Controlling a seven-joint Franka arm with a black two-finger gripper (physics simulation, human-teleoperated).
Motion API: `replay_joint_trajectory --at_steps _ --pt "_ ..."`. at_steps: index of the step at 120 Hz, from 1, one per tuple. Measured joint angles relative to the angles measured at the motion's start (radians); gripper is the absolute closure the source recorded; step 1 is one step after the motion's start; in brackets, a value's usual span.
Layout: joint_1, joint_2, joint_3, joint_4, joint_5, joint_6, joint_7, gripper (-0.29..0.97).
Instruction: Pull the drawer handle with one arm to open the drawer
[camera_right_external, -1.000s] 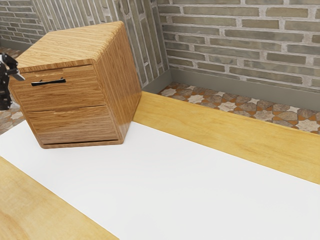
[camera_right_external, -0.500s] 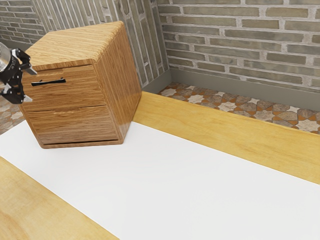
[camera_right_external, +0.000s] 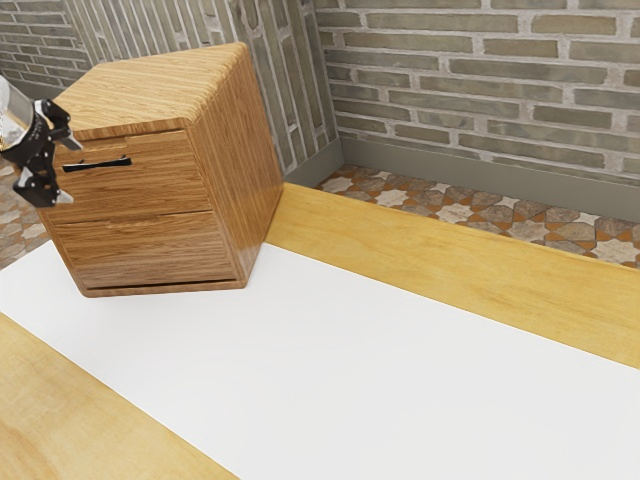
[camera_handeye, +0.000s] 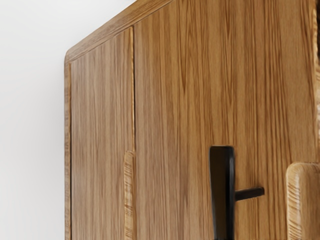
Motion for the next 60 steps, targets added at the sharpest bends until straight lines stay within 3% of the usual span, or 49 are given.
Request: replay_joint_trajectory --at_steps 30,60 --pt "-0.024 0.029 0.0 -0.017 -0.017 0.018 0.0 0.03" --pt "-0.029 -0.024 0.005 -0.073 -0.032 0.005 -0.001 0.03"
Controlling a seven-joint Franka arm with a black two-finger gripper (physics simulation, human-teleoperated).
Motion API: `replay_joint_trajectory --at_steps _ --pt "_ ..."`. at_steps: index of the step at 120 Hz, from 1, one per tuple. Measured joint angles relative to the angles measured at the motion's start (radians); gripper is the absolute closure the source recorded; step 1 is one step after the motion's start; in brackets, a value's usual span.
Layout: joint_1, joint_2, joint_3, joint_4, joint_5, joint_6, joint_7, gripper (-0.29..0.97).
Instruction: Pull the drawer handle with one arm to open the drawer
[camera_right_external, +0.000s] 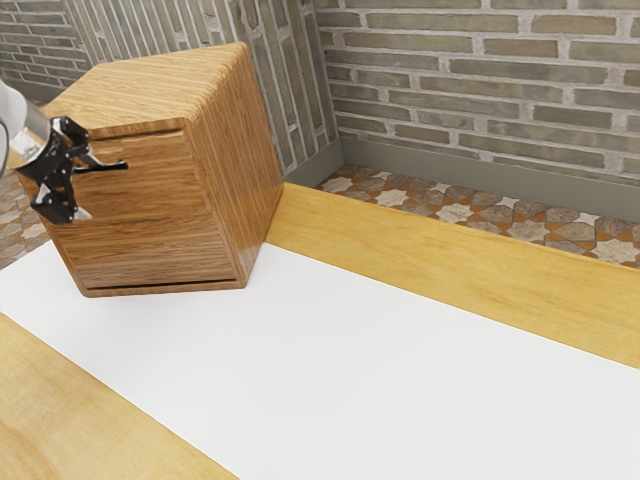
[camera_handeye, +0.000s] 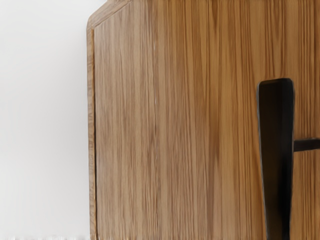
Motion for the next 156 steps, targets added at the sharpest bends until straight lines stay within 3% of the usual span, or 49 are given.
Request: replay_joint_trajectory --at_steps 133,156 --pt "0.015 -0.387 -0.007 -0.338 -0.016 -0.085 -0.012 0.03" --pt "0.07 -0.446 -0.064 -0.388 -0.016 -0.086 -0.014 0.03"
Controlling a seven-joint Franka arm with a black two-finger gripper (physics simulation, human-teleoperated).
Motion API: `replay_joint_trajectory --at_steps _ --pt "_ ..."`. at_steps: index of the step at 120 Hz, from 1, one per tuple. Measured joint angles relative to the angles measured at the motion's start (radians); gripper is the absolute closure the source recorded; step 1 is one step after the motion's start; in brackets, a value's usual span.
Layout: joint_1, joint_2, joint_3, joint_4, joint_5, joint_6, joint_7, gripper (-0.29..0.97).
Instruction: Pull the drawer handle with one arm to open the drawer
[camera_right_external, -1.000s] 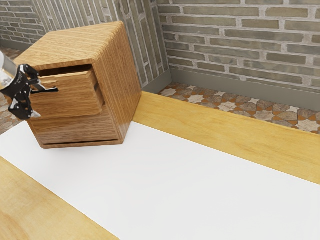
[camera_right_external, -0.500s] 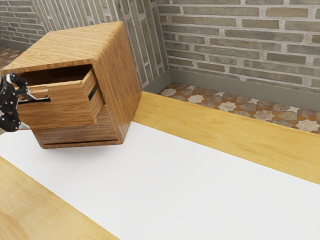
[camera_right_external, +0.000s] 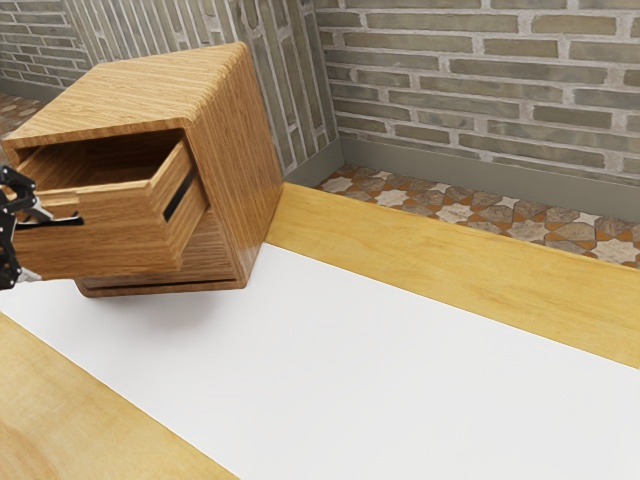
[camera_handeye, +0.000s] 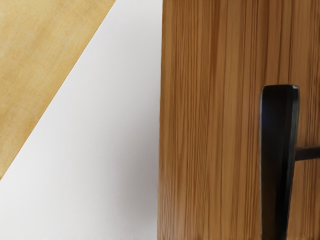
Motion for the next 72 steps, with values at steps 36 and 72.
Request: replay_joint_trajectory --at_steps 36,72 --pt "0.108 -0.107 -0.145 -0.056 -0.028 -0.012 -0.002 0.03" --pt "-0.074 0.103 -0.187 0.306 -0.038 -0.181 0.0 0.03"
